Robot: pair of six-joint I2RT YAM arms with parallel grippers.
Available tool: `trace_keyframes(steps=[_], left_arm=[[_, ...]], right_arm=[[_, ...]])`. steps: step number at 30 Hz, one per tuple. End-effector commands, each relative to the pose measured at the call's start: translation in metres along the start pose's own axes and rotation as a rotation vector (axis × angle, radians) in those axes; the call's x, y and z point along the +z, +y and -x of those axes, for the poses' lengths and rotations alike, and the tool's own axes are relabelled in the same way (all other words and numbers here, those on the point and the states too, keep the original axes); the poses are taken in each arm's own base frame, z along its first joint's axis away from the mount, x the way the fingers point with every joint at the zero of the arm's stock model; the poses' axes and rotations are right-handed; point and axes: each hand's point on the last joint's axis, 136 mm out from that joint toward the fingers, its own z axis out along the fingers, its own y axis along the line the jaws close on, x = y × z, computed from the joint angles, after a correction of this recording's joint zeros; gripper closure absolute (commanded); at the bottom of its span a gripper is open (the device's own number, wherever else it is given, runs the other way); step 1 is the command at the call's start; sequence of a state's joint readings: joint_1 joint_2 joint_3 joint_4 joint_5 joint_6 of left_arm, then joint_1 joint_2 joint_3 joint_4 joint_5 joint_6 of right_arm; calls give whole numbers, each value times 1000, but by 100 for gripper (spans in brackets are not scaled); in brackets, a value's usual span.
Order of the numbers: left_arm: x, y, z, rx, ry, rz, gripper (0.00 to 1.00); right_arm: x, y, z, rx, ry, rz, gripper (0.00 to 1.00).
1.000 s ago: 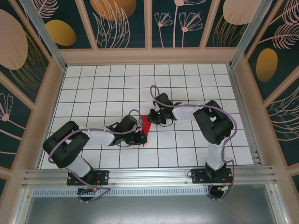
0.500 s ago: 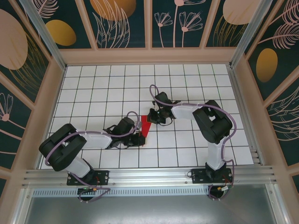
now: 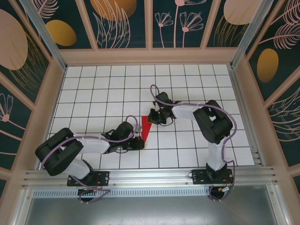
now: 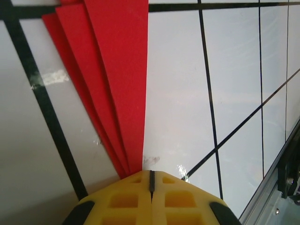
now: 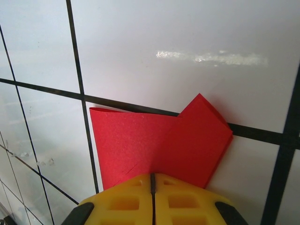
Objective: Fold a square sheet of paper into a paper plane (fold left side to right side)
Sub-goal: Fold the wing for the fifth time at the center of the table.
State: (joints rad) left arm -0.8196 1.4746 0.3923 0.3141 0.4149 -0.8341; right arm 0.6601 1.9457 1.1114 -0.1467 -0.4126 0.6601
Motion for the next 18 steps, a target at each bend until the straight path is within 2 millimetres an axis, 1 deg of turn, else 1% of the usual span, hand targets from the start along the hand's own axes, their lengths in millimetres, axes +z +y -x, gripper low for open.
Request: trace_keyframes(steps=[1, 4, 7, 9, 12, 14, 16, 18], left_arm=[[-3, 29, -56, -86, 195, 83, 95], [-5, 28, -56, -83, 190, 79, 95], [-10, 17, -49, -70, 162, 58, 95], [-17, 3, -37, -42, 128, 38, 95], [-30, -24, -14, 7, 61, -1, 94], [-38, -35, 0, 23, 21, -22, 93], [-42, -40, 14, 21, -9, -33, 93], [-40, -40, 25, 21, -23, -35, 93]], right_arm=[[15, -54, -4, 43, 11, -180, 91], [15, -53, -5, 43, 13, -177, 91], [15, -52, -4, 39, 11, -172, 91], [15, -52, -4, 38, 13, -169, 91], [14, -49, -4, 35, 11, -159, 91], [13, -47, -4, 33, 9, -154, 91], [13, -46, -4, 32, 10, -151, 91], [13, -46, -4, 30, 10, -149, 91]])
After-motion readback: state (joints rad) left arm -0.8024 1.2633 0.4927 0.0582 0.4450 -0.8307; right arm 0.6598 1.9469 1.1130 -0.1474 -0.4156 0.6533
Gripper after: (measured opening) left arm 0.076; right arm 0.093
